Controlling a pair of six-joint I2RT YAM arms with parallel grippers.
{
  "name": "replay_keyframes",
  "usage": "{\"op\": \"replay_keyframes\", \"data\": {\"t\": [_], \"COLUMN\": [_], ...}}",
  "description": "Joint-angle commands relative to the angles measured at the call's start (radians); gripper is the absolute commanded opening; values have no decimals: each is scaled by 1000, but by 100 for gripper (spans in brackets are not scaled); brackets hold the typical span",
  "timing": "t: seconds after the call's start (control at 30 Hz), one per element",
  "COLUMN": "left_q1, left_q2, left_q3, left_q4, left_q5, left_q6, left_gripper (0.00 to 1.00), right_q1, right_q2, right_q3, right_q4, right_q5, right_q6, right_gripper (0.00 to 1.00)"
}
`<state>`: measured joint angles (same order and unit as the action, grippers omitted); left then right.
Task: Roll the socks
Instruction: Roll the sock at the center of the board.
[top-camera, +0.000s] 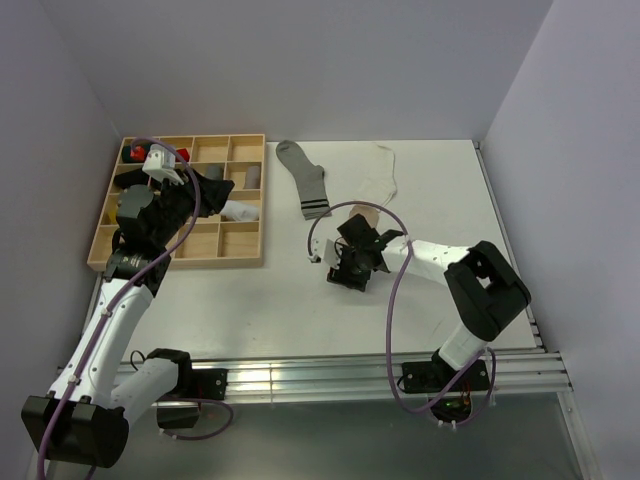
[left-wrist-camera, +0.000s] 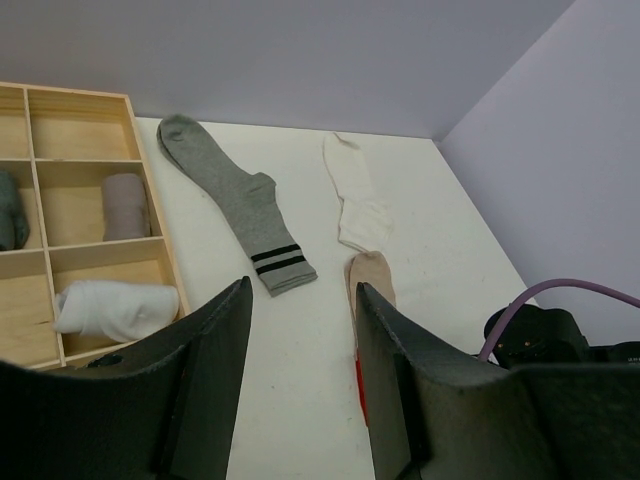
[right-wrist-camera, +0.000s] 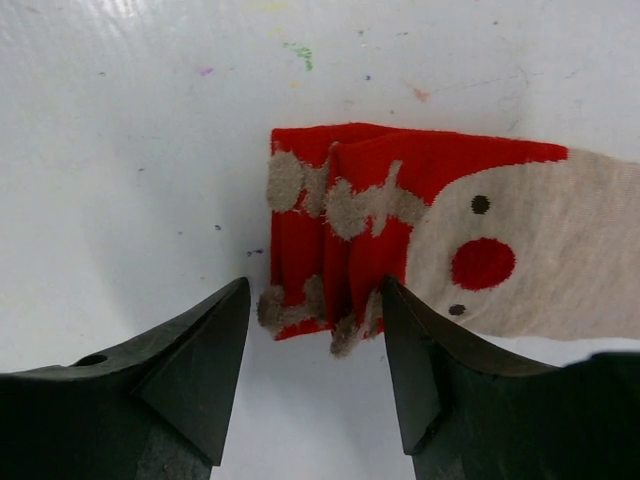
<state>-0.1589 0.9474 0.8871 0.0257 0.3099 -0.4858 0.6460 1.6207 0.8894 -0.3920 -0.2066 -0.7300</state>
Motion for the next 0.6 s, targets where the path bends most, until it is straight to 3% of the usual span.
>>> {"op": "replay_keyframes", "data": {"t": [0.0,0.17,0.23,0.3,0.43,0.57], "left_q1": [-7,-11,-21,-47,-116,-288], "left_q2": [2,13,16,21,4,-15], "left_q3": [33,36,38,45,6,-75], "left_q4": [28,33,33,28,72,192], "left_q5": [9,0,-17,-63,-184,-371], "left_q6": [19,3,-10,-20,-51,-20], "left_gripper": [51,50,50,48,44,42], "right_q1": [9,9,6,1,-35,-120], "right_q2": [16,39,34,28,21,56], "right_q3": [-15,-32,-47,-44,6,115], "right_q4": [54,61,68,52,-25,-194], "right_q5": [42,41,38,9,-103,-314], "right_q6": [6,26,38,47,66,60], "right_gripper": [61,46,33,25,22,23]}}
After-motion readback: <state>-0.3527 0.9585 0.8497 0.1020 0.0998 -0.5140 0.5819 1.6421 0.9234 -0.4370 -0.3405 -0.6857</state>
